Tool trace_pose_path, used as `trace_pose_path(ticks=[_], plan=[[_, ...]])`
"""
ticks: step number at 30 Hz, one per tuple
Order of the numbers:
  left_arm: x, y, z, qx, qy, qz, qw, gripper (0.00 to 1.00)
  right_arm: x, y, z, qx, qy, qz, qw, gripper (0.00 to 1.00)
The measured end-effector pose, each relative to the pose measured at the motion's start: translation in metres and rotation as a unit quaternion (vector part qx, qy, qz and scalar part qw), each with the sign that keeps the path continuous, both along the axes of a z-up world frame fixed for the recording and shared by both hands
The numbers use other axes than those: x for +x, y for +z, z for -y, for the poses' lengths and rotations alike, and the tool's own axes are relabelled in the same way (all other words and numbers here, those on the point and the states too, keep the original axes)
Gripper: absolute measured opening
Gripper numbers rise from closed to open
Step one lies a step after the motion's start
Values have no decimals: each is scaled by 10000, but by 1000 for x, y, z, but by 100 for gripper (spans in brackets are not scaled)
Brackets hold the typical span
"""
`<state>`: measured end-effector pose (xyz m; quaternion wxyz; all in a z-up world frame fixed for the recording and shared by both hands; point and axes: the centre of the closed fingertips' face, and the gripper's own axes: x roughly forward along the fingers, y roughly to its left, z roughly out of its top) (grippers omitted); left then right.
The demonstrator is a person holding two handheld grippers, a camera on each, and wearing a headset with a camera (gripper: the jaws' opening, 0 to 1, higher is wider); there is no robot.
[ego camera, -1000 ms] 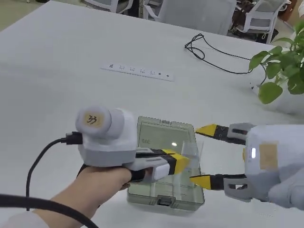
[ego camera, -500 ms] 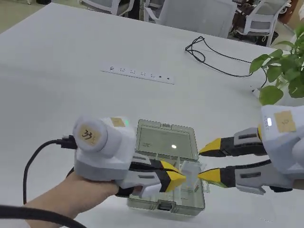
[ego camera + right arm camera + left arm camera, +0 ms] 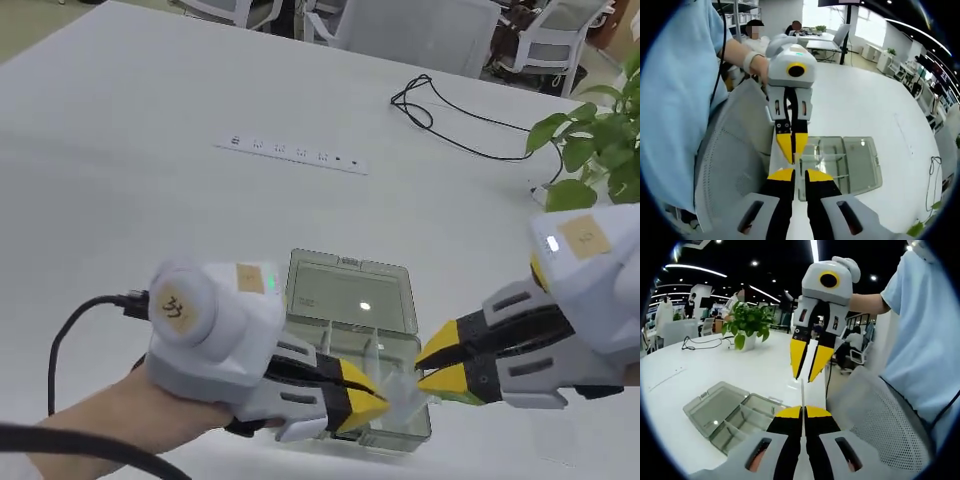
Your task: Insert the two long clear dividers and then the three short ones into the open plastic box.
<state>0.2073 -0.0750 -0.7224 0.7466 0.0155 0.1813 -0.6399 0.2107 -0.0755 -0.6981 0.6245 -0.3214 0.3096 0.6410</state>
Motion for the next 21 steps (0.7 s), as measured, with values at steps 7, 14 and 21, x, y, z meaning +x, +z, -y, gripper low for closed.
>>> trace_pose_path(ticks=[7, 14, 21], plan=[[-2, 2, -2, 47, -148, 273, 9995, 0, -3, -5, 1, -235, 248, -138, 9993, 7], [-5, 1, -2, 108, -276, 373, 9989, 0, -11, -8, -4, -360, 501, -293, 9977, 3], [-8, -4, -2, 129, -260, 302, 9991, 0, -14, -13, -4, -498, 608, -241, 9966, 2]])
